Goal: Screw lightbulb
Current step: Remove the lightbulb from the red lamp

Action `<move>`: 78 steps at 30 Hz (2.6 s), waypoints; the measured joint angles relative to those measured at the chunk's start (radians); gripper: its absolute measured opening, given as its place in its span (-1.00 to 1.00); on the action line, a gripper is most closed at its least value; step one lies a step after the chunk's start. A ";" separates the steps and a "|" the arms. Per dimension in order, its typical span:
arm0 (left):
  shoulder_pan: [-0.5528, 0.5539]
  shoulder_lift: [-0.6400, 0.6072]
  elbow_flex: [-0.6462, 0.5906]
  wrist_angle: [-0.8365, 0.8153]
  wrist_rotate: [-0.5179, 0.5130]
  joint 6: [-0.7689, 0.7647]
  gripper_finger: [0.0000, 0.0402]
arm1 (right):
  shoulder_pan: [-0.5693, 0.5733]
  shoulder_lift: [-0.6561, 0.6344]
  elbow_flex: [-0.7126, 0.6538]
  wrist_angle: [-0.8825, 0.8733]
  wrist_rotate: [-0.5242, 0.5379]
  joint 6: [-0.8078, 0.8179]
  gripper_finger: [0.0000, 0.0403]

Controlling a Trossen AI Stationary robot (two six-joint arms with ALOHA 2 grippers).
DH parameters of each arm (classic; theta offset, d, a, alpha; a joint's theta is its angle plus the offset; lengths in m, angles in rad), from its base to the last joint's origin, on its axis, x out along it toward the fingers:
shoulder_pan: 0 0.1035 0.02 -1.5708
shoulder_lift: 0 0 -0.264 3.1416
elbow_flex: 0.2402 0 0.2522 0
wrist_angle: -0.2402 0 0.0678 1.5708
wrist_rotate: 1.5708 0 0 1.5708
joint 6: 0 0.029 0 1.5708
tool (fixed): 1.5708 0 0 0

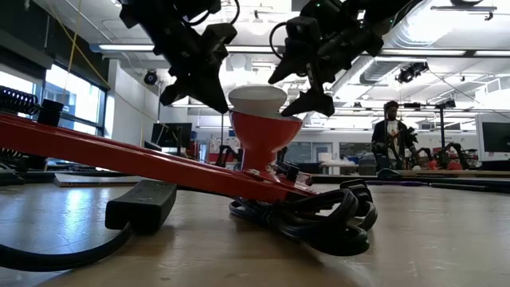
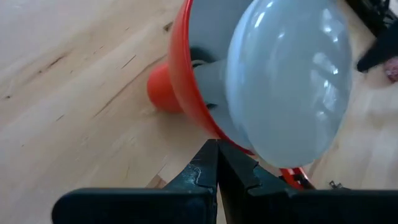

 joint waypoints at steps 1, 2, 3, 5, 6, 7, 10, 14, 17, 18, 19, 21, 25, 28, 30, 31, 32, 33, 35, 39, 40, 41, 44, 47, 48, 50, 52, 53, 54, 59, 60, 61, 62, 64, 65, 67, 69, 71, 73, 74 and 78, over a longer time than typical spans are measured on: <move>0.000 0.004 0.000 0.000 0.000 0.000 -1.00 | 0.005 0.004 0.000 -0.003 -0.009 0.007 0.60; 0.000 0.005 0.000 0.001 0.000 -0.001 -1.00 | 0.011 0.008 0.000 -0.002 -0.008 0.011 0.60; 0.000 0.005 0.000 0.005 0.000 -0.002 -1.00 | 0.017 0.012 0.000 0.000 -0.006 0.011 0.60; 0.001 0.006 0.000 0.027 -0.003 -0.007 -1.00 | 0.030 0.023 0.000 0.014 -0.005 0.010 0.60; 0.003 0.007 0.000 0.044 -0.004 -0.007 -1.00 | 0.035 0.027 0.000 0.033 -0.005 0.012 0.60; 0.005 0.007 0.000 0.059 -0.005 -0.006 -1.00 | 0.039 0.029 0.000 0.048 -0.002 0.023 0.60; 0.013 0.007 -0.001 0.067 -0.007 -0.008 -1.00 | 0.050 0.034 -0.002 0.085 0.026 0.056 0.60; 0.020 0.007 -0.001 0.068 -0.003 -0.008 -1.00 | 0.065 0.034 -0.002 0.089 0.084 0.082 0.55; 0.020 0.007 -0.001 0.068 -0.007 -0.009 -1.00 | 0.069 0.034 -0.002 0.085 0.091 0.090 0.40; 0.021 0.007 -0.001 0.068 -0.012 -0.009 -1.00 | 0.070 0.034 -0.002 0.082 0.090 0.094 0.34; 0.021 0.007 -0.001 0.069 -0.019 -0.010 -1.00 | 0.072 0.034 -0.002 0.079 0.091 0.095 0.27; 0.022 0.007 -0.002 0.068 -0.032 -0.022 -1.00 | 0.079 0.034 -0.002 0.078 0.103 0.100 0.11; 0.038 0.005 -0.003 0.068 -0.040 -0.055 -1.00 | 0.101 0.031 -0.002 0.075 0.151 0.148 -0.19; 0.055 0.007 0.003 0.065 -0.055 -0.055 -1.00 | 0.125 0.031 -0.002 0.077 0.214 0.166 -0.24; 0.069 0.007 0.005 0.082 -0.067 -0.043 -1.00 | 0.136 0.031 -0.001 0.082 0.241 0.179 -0.31; 0.076 0.007 0.006 0.086 -0.071 -0.042 -1.00 | 0.143 0.030 -0.001 0.083 0.259 0.184 -0.40; 0.084 0.007 0.008 0.100 -0.074 -0.043 -1.00 | 0.150 0.029 0.000 0.087 0.283 0.189 -0.47; 0.091 0.007 0.013 0.131 -0.071 -0.045 -1.00 | 0.155 0.031 0.001 0.101 0.296 0.201 -0.51; 0.102 0.003 0.018 0.159 -0.062 -0.045 -1.00 | 0.164 0.034 0.003 0.107 0.318 0.227 -0.59; 0.119 0.008 0.014 0.290 -0.053 -0.012 -1.00 | 0.185 0.034 0.003 0.129 0.364 0.278 -0.84; 0.126 0.005 0.014 0.324 -0.053 0.009 -1.00 | 0.190 0.034 0.003 0.132 0.384 0.291 -0.92; 0.132 0.003 0.015 0.352 -0.054 0.028 -1.00 | 0.197 0.035 0.003 0.132 0.399 0.297 -0.97; 0.163 -0.010 0.014 0.348 -0.052 0.067 -1.00 | 0.212 0.037 0.002 0.127 0.424 0.333 -0.97; 0.208 -0.054 0.012 0.302 -0.057 0.114 -1.00 | 0.214 0.034 0.002 0.117 0.425 0.347 -0.99; 0.228 -0.076 0.012 0.294 -0.058 0.129 -1.00 | 0.213 0.031 0.002 0.113 0.426 0.345 -1.00; 0.260 -0.120 0.012 0.259 -0.060 0.157 -1.00 | 0.207 0.016 0.002 0.106 0.427 0.331 -1.00; 0.287 -0.169 0.012 0.223 -0.059 0.173 -1.00 | 0.192 -0.004 0.002 0.089 0.431 0.301 -1.00; 0.295 -0.196 0.012 0.189 -0.056 0.183 -1.00 | 0.184 -0.014 0.002 0.077 0.432 0.280 -1.00; 0.299 -0.222 0.012 0.153 -0.051 0.193 -1.00 | 0.177 -0.026 0.002 0.072 0.430 0.247 -1.00; 0.233 -0.333 -0.020 -0.138 -0.024 0.191 -1.00 | 0.155 -0.094 0.003 0.041 0.325 0.058 -1.00; 0.204 -0.348 -0.037 -0.180 -0.026 0.176 -1.00 | 0.153 -0.102 0.004 0.025 0.285 0.023 -1.00; 0.174 -0.361 -0.057 -0.201 -0.029 0.158 -1.00 | 0.154 -0.104 0.004 0.005 0.246 -0.013 -1.00; 0.144 -0.374 -0.080 -0.200 -0.031 0.138 -1.00 | 0.159 -0.103 0.003 -0.010 0.208 -0.043 -1.00; 0.088 -0.381 -0.127 -0.185 -0.033 0.084 -1.00 | 0.172 -0.098 0.007 -0.019 0.161 -0.085 -1.00; 0.064 -0.379 -0.146 -0.179 -0.033 0.056 -1.00 | 0.178 -0.088 0.025 -0.035 0.156 -0.102 -1.00; 0.014 -0.368 -0.177 -0.175 -0.037 0.010 -1.00 | 0.185 -0.053 0.093 -0.095 0.150 -0.142 -1.00; -0.035 -0.363 -0.196 -0.169 -0.056 -0.010 -1.00 | 0.178 -0.008 0.187 -0.210 0.154 -0.208 -1.00; -0.081 -0.365 -0.221 -0.148 -0.072 -0.016 -1.00 | 0.169 0.037 0.286 -0.321 0.181 -0.284 -1.00; -0.123 -0.364 -0.246 -0.121 -0.087 -0.028 -1.00 | 0.154 0.084 0.377 -0.426 0.203 -0.349 -1.00; -0.143 -0.363 -0.255 -0.120 -0.100 -0.044 -1.00 | 0.145 0.111 0.417 -0.465 0.202 -0.381 -1.00; -0.200 -0.353 -0.282 -0.115 -0.167 -0.127 -1.00 | 0.104 0.193 0.510 -0.652 0.288 -0.456 -1.00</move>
